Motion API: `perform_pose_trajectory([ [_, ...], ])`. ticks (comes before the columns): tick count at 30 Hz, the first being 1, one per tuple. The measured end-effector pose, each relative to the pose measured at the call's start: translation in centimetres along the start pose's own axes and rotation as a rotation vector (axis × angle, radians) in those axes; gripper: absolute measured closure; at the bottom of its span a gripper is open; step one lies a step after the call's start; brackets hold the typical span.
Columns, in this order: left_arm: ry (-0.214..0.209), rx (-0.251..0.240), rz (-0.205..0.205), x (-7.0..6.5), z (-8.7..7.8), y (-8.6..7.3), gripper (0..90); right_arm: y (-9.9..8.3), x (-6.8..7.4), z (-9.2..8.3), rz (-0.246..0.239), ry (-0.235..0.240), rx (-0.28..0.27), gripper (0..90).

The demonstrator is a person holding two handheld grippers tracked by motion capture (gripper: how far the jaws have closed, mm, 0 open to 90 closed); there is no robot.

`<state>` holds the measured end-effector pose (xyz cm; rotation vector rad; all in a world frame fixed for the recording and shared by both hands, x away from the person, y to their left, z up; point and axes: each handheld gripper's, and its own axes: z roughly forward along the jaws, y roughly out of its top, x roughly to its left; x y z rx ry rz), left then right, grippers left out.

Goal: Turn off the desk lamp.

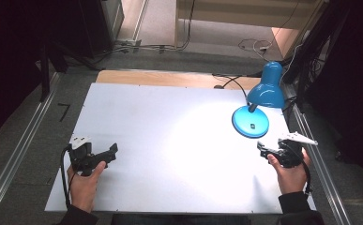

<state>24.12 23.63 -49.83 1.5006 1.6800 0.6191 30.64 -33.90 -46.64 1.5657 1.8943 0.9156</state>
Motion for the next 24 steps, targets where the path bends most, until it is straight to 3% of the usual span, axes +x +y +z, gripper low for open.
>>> perform_pose_trajectory([
  [9,-0.002,0.0,-0.002,0.0,0.0,0.0,2.4,0.9,0.2,0.4,0.008,0.001,-0.02,14.8],
  [24,-0.003,0.001,-0.003,0.0,0.0,0.0,2.4,1.8,0.0,1.2,-0.004,0.001,-0.004,14.5],
])
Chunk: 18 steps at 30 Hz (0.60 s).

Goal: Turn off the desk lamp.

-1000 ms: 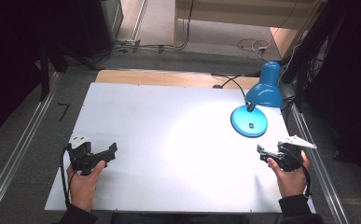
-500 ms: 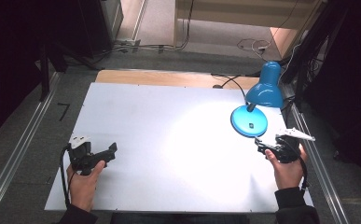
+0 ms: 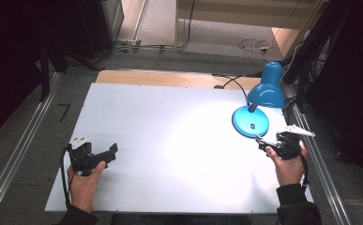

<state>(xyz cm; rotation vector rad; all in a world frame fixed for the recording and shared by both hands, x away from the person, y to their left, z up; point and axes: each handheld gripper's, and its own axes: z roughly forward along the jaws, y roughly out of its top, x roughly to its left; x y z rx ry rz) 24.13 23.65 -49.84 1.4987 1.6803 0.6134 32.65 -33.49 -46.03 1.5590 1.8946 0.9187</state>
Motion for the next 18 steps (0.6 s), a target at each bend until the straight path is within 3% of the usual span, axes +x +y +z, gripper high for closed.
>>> perform_pose_trajectory([
  [18,-0.001,0.002,-0.002,0.0,0.0,0.0,2.4,0.7,0.4,1.1,-0.01,0.002,0.007,14.5],
])
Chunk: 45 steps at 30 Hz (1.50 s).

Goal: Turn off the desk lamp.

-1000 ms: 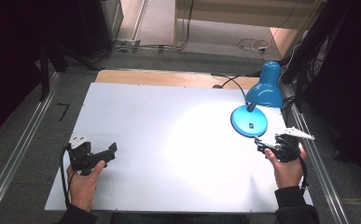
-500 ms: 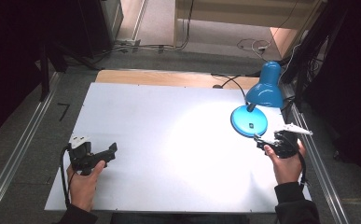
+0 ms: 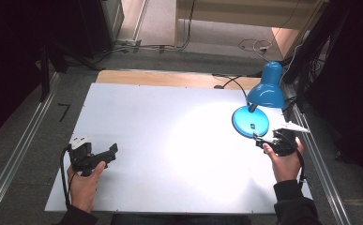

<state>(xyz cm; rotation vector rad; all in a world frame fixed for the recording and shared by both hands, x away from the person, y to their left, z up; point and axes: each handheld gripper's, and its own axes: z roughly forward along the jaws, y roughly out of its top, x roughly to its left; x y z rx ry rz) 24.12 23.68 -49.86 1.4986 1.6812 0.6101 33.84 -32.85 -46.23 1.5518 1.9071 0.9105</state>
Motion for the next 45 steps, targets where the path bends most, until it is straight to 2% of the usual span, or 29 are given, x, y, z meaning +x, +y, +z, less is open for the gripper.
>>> perform_pose_trajectory([
  [45,-0.003,0.001,-0.001,0.0,0.0,0.0,2.4,1.2,0.0,2.2,-0.009,-0.015,-0.003,16.5],
])
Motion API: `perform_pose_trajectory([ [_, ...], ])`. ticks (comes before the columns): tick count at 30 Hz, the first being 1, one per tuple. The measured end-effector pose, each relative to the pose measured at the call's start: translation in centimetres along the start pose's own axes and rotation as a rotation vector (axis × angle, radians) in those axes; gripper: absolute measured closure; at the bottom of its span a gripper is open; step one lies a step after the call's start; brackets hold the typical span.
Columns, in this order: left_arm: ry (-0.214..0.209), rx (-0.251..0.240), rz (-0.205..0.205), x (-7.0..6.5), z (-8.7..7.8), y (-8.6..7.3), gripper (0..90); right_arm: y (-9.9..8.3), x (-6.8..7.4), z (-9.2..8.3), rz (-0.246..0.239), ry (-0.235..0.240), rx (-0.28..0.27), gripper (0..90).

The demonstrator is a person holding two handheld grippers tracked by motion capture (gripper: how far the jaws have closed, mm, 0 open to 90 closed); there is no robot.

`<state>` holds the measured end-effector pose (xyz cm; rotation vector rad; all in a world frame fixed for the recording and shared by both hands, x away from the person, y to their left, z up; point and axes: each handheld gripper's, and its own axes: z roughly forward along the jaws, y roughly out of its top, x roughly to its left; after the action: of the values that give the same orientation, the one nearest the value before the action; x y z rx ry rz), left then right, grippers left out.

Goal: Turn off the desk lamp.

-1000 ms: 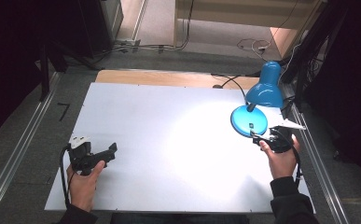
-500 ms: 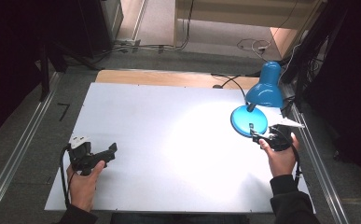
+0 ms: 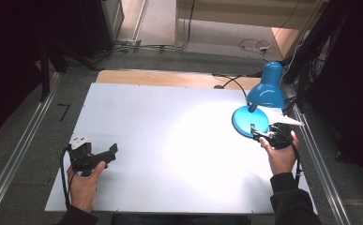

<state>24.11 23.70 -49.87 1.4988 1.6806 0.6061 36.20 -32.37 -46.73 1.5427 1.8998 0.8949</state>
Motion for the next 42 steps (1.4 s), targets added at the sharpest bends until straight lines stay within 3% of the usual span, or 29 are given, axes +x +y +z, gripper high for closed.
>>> perform_pose_trajectory([
  [17,-0.001,0.0,0.0,0.0,0.0,0.0,2.4,0.4,0.1,1.0,-0.006,-0.014,-0.003,19.9],
  [28,-0.002,0.0,0.001,0.0,0.0,0.0,2.4,0.4,0.1,1.9,-0.012,-0.011,-0.003,31.7],
  [29,-0.002,0.001,0.0,0.0,0.0,0.0,2.4,0.4,0.1,2.0,-0.019,-0.009,-0.007,39.7],
  [31,-0.001,0.0,-0.002,0.0,0.0,0.0,2.4,0.4,0.1,2.0,-0.02,-0.005,-0.008,43.5],
  [35,-0.002,0.001,0.0,0.0,0.0,0.0,2.4,0.4,0.0,2.2,-0.02,0.021,-0.019,64.0],
  [36,-0.001,0.001,0.0,0.0,0.0,0.0,2.4,0.4,-0.1,2.3,-0.007,0.037,-0.025,73.5],
  [42,-0.004,0.0,0.0,0.0,0.0,0.0,2.3,0.4,-0.2,2.6,0.022,0.058,-0.032,87.6],
])
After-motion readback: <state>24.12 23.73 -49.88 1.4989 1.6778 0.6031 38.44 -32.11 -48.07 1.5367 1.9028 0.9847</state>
